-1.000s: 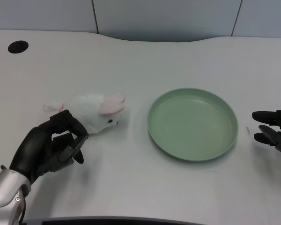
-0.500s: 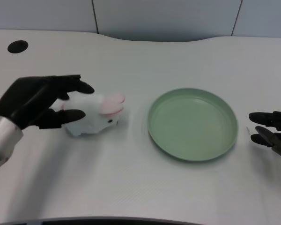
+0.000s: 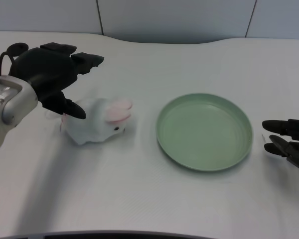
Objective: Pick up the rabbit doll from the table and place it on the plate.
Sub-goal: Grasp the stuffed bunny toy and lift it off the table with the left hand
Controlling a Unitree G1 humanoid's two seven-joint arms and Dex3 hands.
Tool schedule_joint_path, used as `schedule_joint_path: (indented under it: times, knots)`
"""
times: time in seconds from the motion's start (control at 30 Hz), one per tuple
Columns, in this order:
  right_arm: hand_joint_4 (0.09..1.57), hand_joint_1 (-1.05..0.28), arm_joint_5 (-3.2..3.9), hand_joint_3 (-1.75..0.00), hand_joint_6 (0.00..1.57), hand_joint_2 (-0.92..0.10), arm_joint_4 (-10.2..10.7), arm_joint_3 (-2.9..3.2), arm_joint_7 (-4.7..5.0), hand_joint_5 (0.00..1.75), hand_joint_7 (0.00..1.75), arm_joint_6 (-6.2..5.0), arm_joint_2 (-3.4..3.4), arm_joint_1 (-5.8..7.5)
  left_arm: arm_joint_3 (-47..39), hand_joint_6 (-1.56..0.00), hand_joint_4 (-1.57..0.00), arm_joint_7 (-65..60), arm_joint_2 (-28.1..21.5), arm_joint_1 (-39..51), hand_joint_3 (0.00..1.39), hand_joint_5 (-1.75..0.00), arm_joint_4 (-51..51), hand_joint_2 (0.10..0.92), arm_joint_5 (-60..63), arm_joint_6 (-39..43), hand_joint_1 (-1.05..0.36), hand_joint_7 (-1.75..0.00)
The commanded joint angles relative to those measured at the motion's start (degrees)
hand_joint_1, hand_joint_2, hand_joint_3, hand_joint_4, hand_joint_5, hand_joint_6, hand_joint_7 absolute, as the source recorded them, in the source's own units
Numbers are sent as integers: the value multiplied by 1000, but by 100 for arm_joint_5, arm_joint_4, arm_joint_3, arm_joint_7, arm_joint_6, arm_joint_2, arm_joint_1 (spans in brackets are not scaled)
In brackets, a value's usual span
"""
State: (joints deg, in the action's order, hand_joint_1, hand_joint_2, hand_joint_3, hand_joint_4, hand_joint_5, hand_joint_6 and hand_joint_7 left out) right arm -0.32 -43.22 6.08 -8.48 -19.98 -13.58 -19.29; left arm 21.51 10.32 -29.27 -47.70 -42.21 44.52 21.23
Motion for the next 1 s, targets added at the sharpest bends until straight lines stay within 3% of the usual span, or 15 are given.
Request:
schedule_joint_path:
  times: [0.03,0.1,0.3,0.4,0.5,0.8,1.0]
  knots:
    - [1059,-431,24,-193,956,-921,127,20,5,16,10,35,-48,129,189,-50,1,525,166,-437,6,1,-656,888,-148,-83,-908,0]
    - [1060,-431,-10,-194,955,-921,207,5,30,17,9,31,-49,185,236,-23,1,991,385,-769,9,1,-1223,897,-331,-145,-928,0]
    - [1060,-426,16,-193,950,-921,383,12,37,16,5,125,-22,277,304,-3,1,1374,594,-1142,9,1,-1961,907,-640,-91,-975,0]
    - [1053,-427,-25,-197,939,-921,645,-5,91,12,1,246,-28,423,557,0,1,1846,965,-1507,21,1,-2594,918,-542,-585,-1033,1]
    - [1051,-425,60,-201,936,-921,808,22,21,11,1,368,-18,503,622,1,1,1907,1153,-1668,21,1,-2890,916,-595,-876,-1047,1]
    - [1062,-426,111,-199,931,-921,1029,60,-56,15,1,404,-26,670,1090,-34,1,1430,1604,-1801,2,1,-3348,882,-265,-1642,-1020,-15]
    - [1048,-429,142,-200,936,-921,1080,79,-148,8,3,263,-54,782,1318,-63,1,905,1695,-1582,0,1,-3449,854,-105,-1651,-978,-21]
